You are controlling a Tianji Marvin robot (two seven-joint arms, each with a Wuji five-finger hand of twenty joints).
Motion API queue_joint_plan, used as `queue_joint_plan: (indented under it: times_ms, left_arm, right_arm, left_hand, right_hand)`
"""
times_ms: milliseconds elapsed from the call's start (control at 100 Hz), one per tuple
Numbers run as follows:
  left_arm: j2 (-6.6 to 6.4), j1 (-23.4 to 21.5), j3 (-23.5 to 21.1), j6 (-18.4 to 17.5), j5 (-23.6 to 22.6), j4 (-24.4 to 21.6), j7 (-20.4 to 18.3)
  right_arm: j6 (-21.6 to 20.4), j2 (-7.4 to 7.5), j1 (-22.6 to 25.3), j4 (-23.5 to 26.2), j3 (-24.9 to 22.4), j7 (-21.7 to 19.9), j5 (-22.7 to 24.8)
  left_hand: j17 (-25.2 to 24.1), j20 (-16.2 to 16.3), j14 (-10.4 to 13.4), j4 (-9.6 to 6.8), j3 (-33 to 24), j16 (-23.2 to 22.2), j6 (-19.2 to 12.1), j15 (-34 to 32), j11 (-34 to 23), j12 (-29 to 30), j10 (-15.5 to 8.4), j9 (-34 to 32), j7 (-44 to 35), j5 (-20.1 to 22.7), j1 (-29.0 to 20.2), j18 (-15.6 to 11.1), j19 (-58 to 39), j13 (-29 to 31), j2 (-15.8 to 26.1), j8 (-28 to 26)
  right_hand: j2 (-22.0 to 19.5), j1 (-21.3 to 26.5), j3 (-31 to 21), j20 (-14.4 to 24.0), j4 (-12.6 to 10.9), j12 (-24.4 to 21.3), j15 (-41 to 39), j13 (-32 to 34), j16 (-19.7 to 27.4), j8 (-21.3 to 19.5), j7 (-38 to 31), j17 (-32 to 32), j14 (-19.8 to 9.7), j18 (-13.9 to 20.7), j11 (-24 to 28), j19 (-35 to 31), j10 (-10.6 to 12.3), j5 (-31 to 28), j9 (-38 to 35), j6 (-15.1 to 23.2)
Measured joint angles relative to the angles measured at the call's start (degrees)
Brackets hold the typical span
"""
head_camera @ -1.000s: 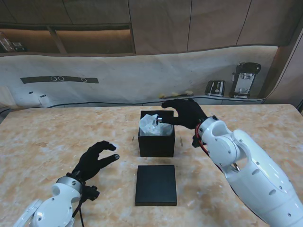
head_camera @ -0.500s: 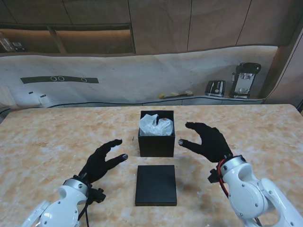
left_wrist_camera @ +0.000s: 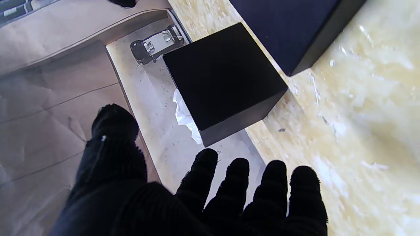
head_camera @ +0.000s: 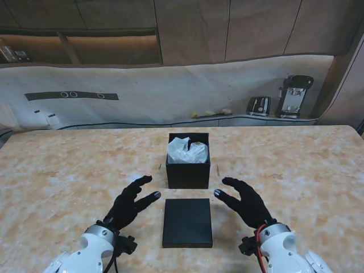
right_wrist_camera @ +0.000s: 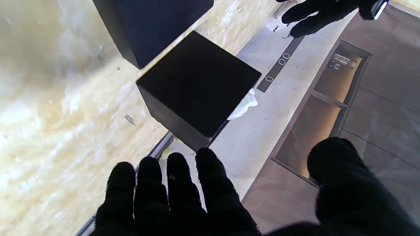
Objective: Pack mini donuts into a plastic bag, tie the opening and put the bag into the gift box
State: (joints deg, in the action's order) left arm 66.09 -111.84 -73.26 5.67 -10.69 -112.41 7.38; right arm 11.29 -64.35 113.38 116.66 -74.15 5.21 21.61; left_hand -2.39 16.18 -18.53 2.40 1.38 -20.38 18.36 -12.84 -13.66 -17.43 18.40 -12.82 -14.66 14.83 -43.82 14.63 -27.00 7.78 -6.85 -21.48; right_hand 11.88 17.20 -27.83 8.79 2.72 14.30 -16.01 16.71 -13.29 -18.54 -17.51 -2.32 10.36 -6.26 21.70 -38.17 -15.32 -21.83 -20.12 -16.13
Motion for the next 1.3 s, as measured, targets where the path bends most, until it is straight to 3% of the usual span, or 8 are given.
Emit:
queue_joint_plan:
  times_ms: [100,230,380,510,690,960,1120,1300]
  left_arm:
    - [0.43,-0.18,0.79,0.12,2.04,0.38,0.77]
    - [0.89,-0.29,1.82,-0.08,3.83,1.23,1.85]
    - [1.14,-0.35,3.07,-0.91,4.99,2.56,2.27]
    - [1.22,-0.28,4.10,-1.18,5.96,3.79,2.31]
    - [1.58,-0.01,5.70,-1.38,7.21,5.50,3.65]
    - [2.42,0.73,7.97,-1.76,7.41,7.48,7.13]
    - [3.32,1.02,9.02,0.62,8.48,7.49,9.52]
    - [3.75,1.11,9.43,2.43,9.88,7.14,9.59]
  right_arm:
    - [1.13,-0.58,0.27,-0.42,1.14,0.84,-0.67]
    - [2.91,-1.29,0.49,-0.66,2.24,2.00,-8.10]
    - [4.02,-1.64,0.82,-1.27,3.13,1.89,-7.88]
    - [5.18,-1.90,1.07,-1.70,3.40,1.60,-13.49]
    - [4.93,-2.33,0.56,-3.96,5.05,2.93,-13.74]
    - [4.89,-3.19,0.06,-5.32,7.02,4.97,-16.57]
    - [5.11,-3.55,0.07,-5.96,7.86,5.97,-16.57]
    - [5.60,-3.70,0.07,-6.16,8.04,6.08,-16.61]
  left_hand:
    - [-0.24,-3.13,0.04,0.00,0.03,1.93,2.01,0.12,1.99,0.66,0.07,1.18,3.70,-0.16,0.00,-1.63,4.52,-1.99,3.63,0.95]
    - [-0.24,-6.52,1.38,0.00,0.02,4.22,2.68,3.23,4.57,1.86,0.07,2.06,7.65,-0.15,-0.01,-3.10,10.77,-2.95,6.31,3.19]
    - [-0.24,-8.88,3.28,0.00,0.02,5.62,2.81,6.70,6.87,2.28,-0.16,2.63,9.75,-0.15,-0.01,-4.78,17.66,-3.63,7.67,3.36]
    - [-0.24,-8.90,4.28,0.00,0.02,6.29,2.72,8.12,7.97,2.74,-1.30,3.29,10.47,-0.15,-0.01,-6.44,21.61,-4.76,8.40,3.36]
    - [-0.16,-8.90,4.94,0.00,0.04,6.89,0.82,9.79,10.74,3.05,-2.90,4.69,10.84,-2.73,-0.01,-7.52,25.25,-5.11,10.19,2.66]
    - [0.08,-8.25,5.50,0.00,0.04,6.89,0.58,10.26,11.64,2.35,-3.00,5.35,10.84,-3.92,0.02,-8.10,25.49,-5.20,10.57,2.41]
    - [0.10,-8.12,5.48,0.00,0.04,6.79,0.58,10.26,11.66,1.85,-2.92,5.35,10.84,-3.98,0.02,-8.10,25.49,-5.20,10.59,2.27]
    - [0.32,-7.62,4.91,0.00,0.03,6.49,0.51,10.26,11.68,1.36,-2.25,5.35,10.84,-4.57,-0.67,-8.11,25.49,-5.20,10.61,1.50]
  right_hand:
    - [-0.03,-0.71,-0.08,-1.44,0.00,0.01,0.10,-1.36,0.01,0.10,2.26,1.07,0.00,0.75,-0.06,0.81,-0.06,0.89,1.71,-0.28]
    - [-1.60,-2.29,0.03,-3.54,0.00,-0.01,1.29,-2.74,0.70,1.81,5.34,2.30,0.00,0.78,-0.71,2.72,-0.08,3.10,3.63,0.21]
    - [-2.30,-4.56,0.75,-5.84,0.00,-0.21,2.91,-4.74,1.77,3.44,7.29,3.51,-0.34,0.62,-2.47,6.30,0.04,7.27,5.92,3.68]
    - [-2.35,-5.21,1.18,-6.79,0.00,-2.90,3.46,-5.53,2.16,4.48,7.73,3.52,-0.37,1.32,-3.75,9.76,0.09,9.25,6.56,4.36]
    - [-2.35,-5.21,1.62,-7.32,0.00,-3.10,3.51,-5.53,2.18,5.72,5.54,2.19,-1.00,2.61,-3.69,14.46,0.13,9.26,6.56,4.26]
    - [-2.35,-5.17,1.68,-7.32,0.00,-3.10,3.52,-5.53,2.19,6.87,1.62,0.76,-1.14,2.85,-2.20,17.92,0.44,9.26,6.56,4.16]
    - [-2.35,-5.17,1.68,-7.32,0.00,-2.22,3.53,-5.59,2.19,7.80,-1.21,0.14,-1.17,2.93,-1.34,20.39,0.48,10.73,7.74,4.17]
    - [-2.36,-5.17,1.68,-7.01,0.00,-2.89,3.56,-6.23,2.19,8.25,-1.99,0.13,-1.17,2.94,-2.01,21.46,0.49,12.19,8.97,4.40]
